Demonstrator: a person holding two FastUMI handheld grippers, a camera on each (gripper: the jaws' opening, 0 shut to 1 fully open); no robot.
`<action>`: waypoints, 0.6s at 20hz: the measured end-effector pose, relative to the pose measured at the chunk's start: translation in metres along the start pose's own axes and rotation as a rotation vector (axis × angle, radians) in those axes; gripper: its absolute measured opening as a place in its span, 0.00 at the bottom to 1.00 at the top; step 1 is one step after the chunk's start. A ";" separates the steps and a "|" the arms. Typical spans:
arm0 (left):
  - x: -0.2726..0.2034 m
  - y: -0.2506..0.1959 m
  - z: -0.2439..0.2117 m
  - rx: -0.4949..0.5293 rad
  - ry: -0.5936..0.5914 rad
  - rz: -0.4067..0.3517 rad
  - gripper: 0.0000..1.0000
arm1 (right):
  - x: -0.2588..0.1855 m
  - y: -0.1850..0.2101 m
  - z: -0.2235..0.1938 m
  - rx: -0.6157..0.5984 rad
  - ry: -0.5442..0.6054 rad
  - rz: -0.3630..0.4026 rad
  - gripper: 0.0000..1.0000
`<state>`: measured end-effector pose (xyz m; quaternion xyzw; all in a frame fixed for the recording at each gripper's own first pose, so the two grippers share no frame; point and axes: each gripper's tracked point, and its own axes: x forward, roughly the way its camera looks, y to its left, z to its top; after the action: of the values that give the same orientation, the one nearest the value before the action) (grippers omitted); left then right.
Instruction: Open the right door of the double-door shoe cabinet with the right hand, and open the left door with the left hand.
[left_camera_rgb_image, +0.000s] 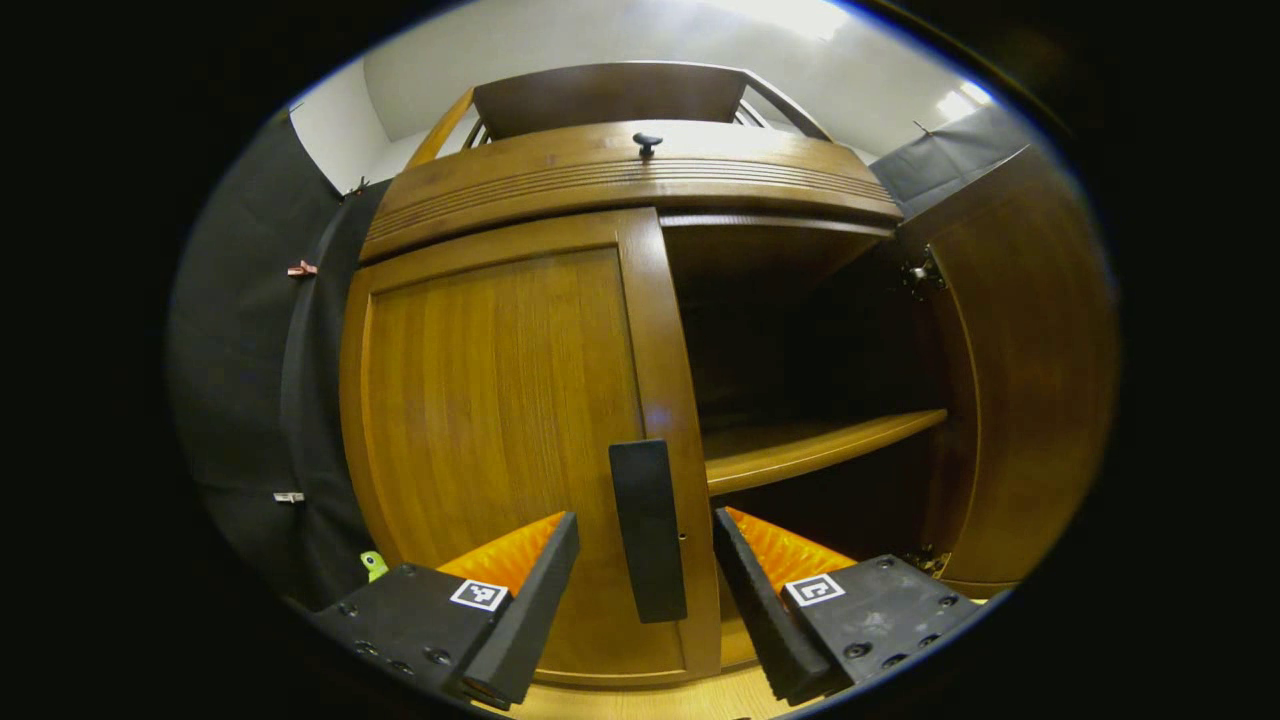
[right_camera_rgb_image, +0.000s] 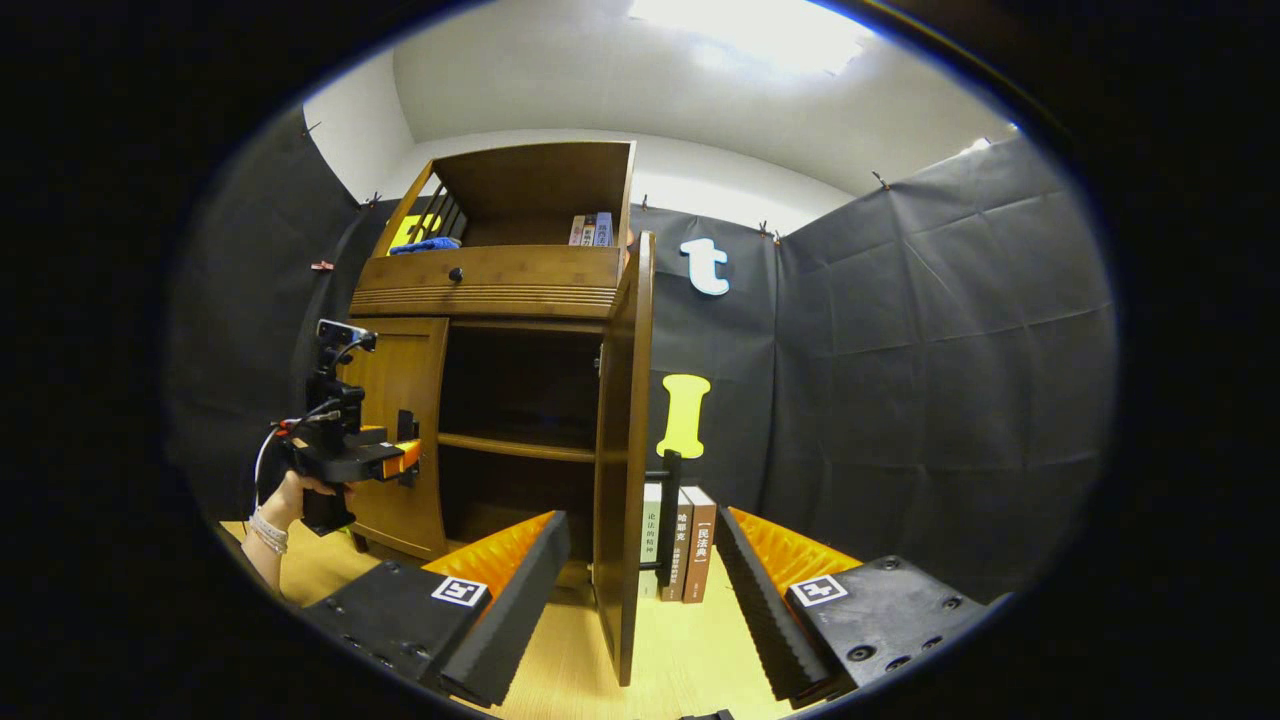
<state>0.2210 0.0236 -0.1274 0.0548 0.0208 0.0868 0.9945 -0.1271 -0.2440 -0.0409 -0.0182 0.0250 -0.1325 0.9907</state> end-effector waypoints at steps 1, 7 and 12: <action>0.005 0.000 -0.003 -0.010 0.009 -0.001 0.89 | 0.001 0.000 -0.002 -0.003 0.002 -0.005 0.95; 0.021 0.004 -0.003 -0.053 0.003 0.003 0.72 | 0.006 -0.006 -0.016 -0.005 0.038 -0.031 0.94; 0.027 -0.003 -0.003 -0.075 0.007 -0.028 0.55 | 0.008 -0.005 -0.018 -0.004 0.045 -0.036 0.93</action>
<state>0.2477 0.0256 -0.1313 0.0169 0.0220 0.0739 0.9969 -0.1223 -0.2517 -0.0586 -0.0174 0.0470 -0.1508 0.9873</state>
